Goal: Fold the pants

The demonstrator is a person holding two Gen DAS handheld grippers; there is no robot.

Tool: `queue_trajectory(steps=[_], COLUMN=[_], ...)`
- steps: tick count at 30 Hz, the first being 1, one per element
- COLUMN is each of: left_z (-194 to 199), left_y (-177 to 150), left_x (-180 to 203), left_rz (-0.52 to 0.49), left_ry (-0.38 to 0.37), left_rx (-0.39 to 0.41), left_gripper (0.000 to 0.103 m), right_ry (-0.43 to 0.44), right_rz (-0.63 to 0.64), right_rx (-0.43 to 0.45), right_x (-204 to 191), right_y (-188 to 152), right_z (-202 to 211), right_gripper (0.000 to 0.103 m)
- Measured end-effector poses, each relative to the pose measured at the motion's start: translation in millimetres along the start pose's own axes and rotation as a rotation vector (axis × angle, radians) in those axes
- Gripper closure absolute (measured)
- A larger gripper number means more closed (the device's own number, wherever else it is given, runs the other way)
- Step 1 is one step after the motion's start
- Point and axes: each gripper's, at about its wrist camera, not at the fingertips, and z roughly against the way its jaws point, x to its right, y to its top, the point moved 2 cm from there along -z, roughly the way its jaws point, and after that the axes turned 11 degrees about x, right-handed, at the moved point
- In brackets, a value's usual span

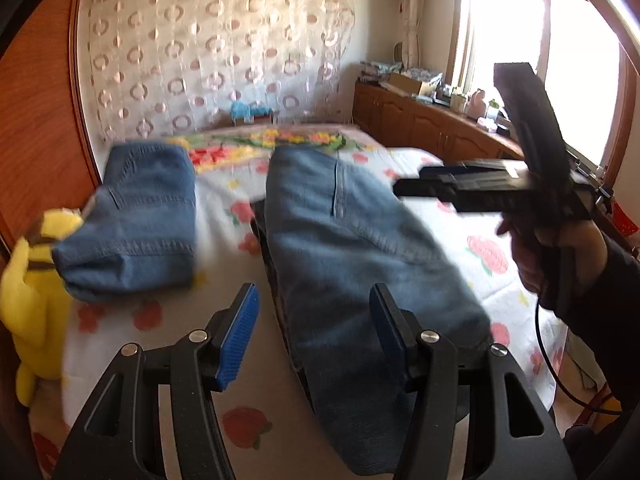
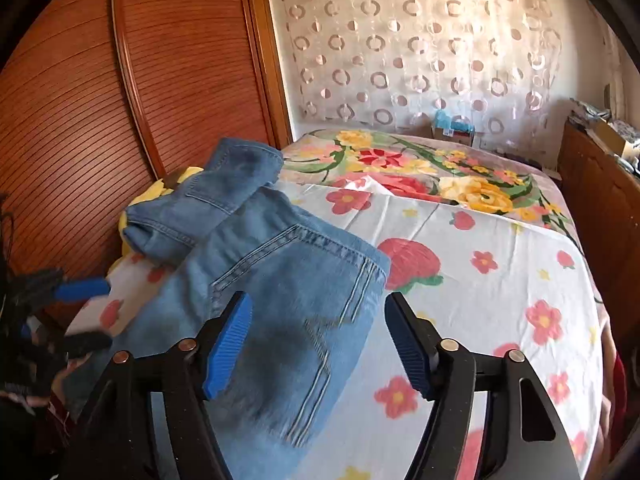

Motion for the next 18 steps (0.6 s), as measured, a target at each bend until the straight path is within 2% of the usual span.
queue_trajectory(steps=[5, 8, 10, 11, 12, 13, 14, 16, 17, 18], left_z=[-15, -17, -18, -19, -19, -20, -20, -19, -18, -17], left_y=[-25, -32, -35, -35, -36, -37, -38, -39, -38, -38], left_x=[-7, -13, -17, -17, -17, -17, -18, -17, -15, -14], left_rz=[0.061, 0.119, 0.171, 0.183, 0.199, 0.220, 0.240, 0.245, 0.238, 0.234], left_ry=[-0.010, -0.035, -0.063, -0.074, -0.099, -0.136, -0.158, -0.173, -0.171, -0.178], left_rx=[-0.052, -0.052, -0.050, -0.047, -0.043, -0.044, -0.048, -0.041, -0.035, -0.028], left_gripper=[0.044, 0.044, 0.044, 0.046, 0.056, 0.061, 0.066, 0.076, 0.088, 0.093], right_ry=[-0.017, 0.010, 0.049, 0.075, 0.089, 0.111, 0.140, 0.204, 0.217, 0.239], right_rz=[-0.036, -0.099, -0.159, -0.189, -0.208, -0.227, -0.247, -0.289, -0.287, -0.285], right_rx=[-0.085, -0.117, -0.135, -0.144, -0.151, -0.164, -0.171, -0.174, -0.169, -0.161], right_x=[21, 31, 36, 38, 40, 40, 41, 42, 41, 40], right_y=[-3, -7, -7, -8, -8, -9, -10, -9, -8, -5], right_z=[-43, -62, -71, -75, -77, -80, -83, -85, -84, -82], right_gripper=[0.027, 0.017, 0.017, 0.017, 0.017, 0.019, 0.032, 0.045, 0.060, 0.073])
